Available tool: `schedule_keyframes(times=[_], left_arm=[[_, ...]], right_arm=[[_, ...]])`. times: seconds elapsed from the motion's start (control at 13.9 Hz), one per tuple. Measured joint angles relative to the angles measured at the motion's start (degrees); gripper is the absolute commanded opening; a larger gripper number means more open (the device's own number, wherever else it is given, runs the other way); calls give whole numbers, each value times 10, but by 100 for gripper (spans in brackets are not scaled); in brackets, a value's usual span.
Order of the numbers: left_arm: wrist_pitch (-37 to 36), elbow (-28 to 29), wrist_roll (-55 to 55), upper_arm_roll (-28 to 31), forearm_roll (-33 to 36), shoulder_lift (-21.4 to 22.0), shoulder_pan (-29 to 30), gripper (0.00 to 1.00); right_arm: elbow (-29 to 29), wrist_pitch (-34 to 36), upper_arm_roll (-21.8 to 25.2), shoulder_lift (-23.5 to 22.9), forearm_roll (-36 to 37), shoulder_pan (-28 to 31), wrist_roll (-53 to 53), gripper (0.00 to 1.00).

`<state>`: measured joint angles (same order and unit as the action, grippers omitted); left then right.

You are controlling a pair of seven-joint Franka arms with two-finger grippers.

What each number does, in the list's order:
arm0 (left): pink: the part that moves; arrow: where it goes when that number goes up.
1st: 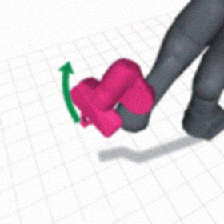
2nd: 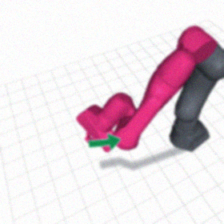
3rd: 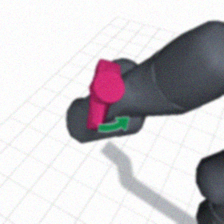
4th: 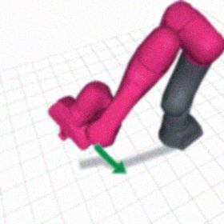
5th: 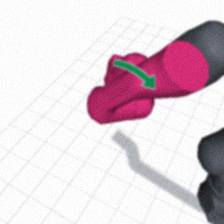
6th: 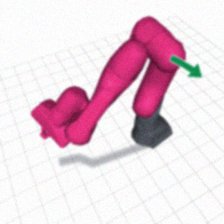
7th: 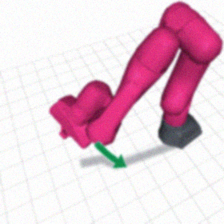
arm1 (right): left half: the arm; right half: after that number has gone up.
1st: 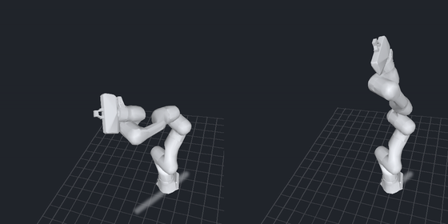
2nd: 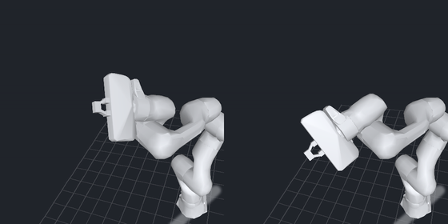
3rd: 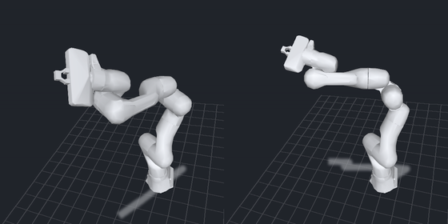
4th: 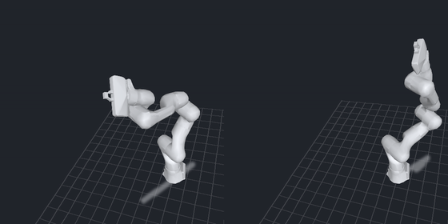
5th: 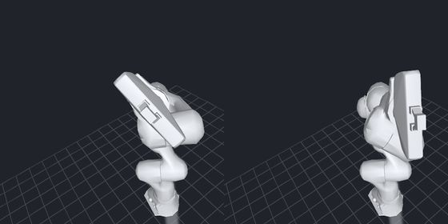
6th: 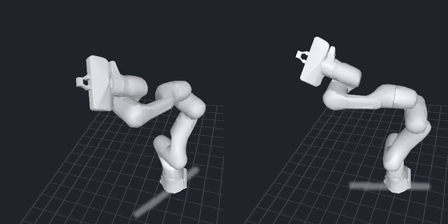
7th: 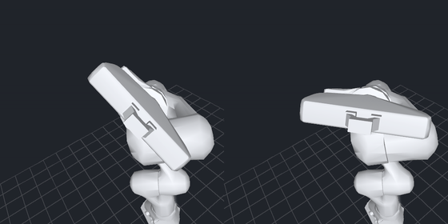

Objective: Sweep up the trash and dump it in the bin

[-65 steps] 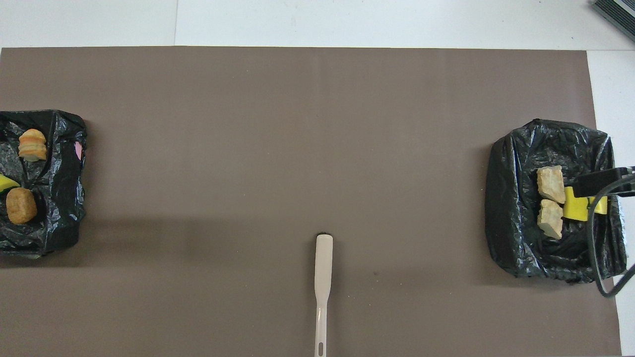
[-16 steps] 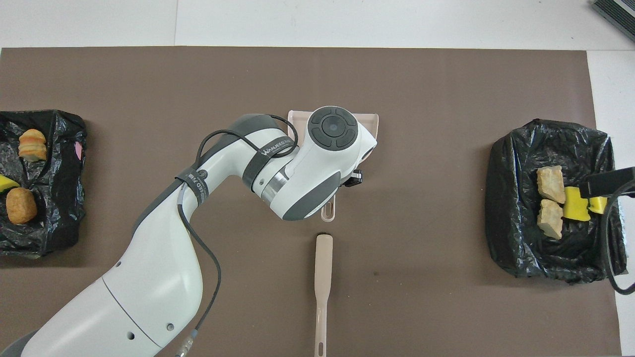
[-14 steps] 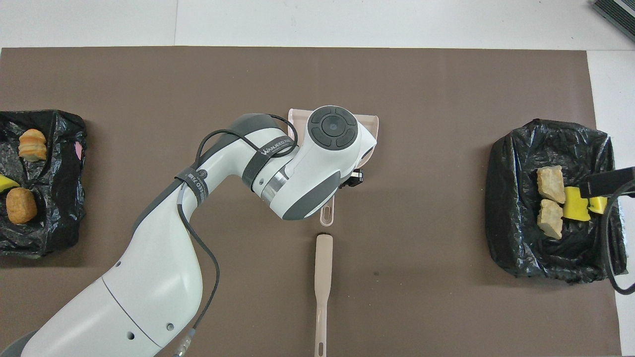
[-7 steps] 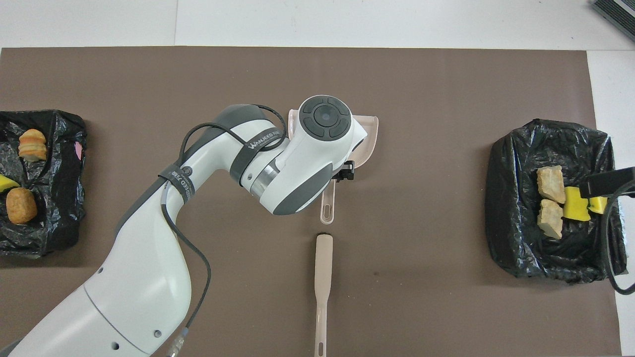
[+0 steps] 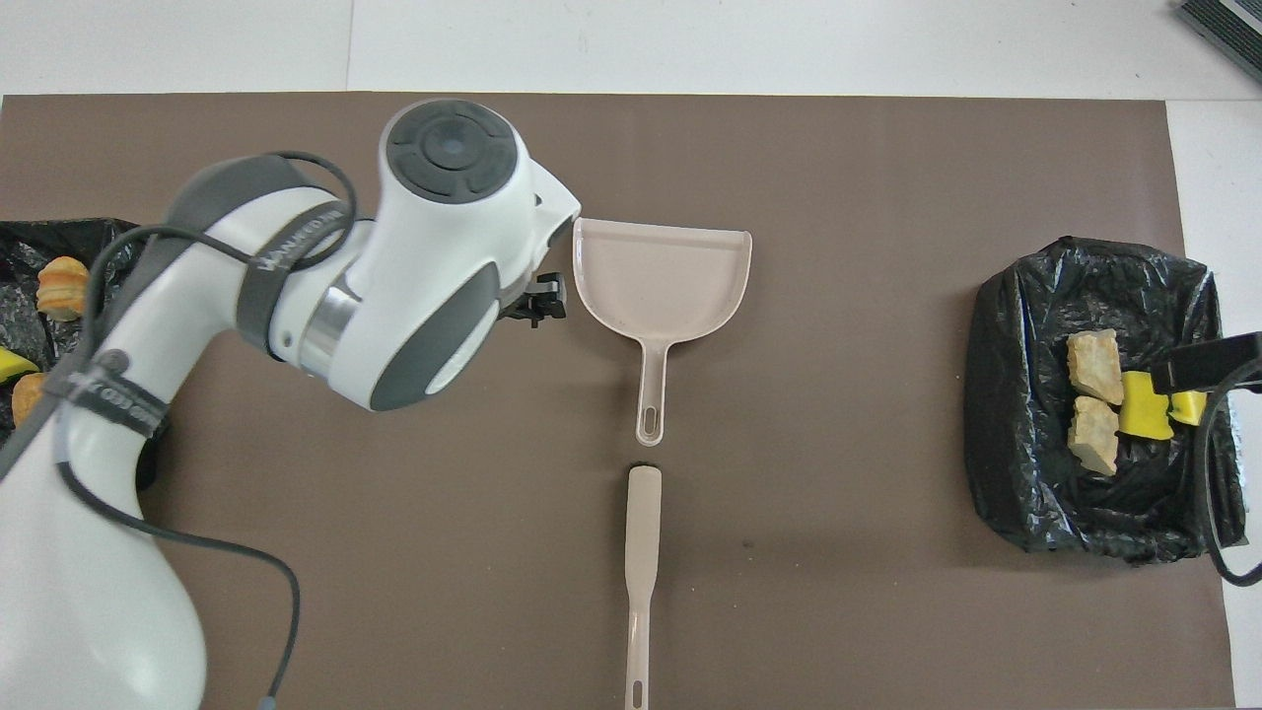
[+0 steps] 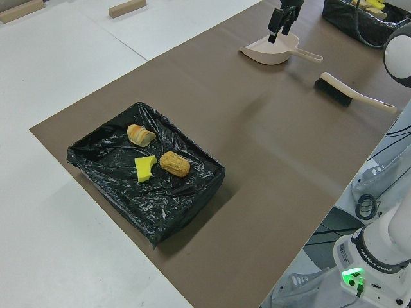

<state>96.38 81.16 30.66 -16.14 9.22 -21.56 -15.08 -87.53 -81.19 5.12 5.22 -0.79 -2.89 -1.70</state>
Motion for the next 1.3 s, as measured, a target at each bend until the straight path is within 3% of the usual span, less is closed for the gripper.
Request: schedule_keyframes(times=[0.29,0.5,0.94,1.3], left_arm=[[-26,65,-214,136,-77,124,18,100],[-55,88,-316,181,-81,185,38,100],[-90,86,-356,193,-88,243,86,100],[-150,50,-356,189,-90,245,91,100]], right_arm=[[0,0,0,0,0,0,0,100],[0,0,0,0,0,0,0,100],[0,0,0,0,0,0,0,100],[0,0,0,0,0,0,0,100]])
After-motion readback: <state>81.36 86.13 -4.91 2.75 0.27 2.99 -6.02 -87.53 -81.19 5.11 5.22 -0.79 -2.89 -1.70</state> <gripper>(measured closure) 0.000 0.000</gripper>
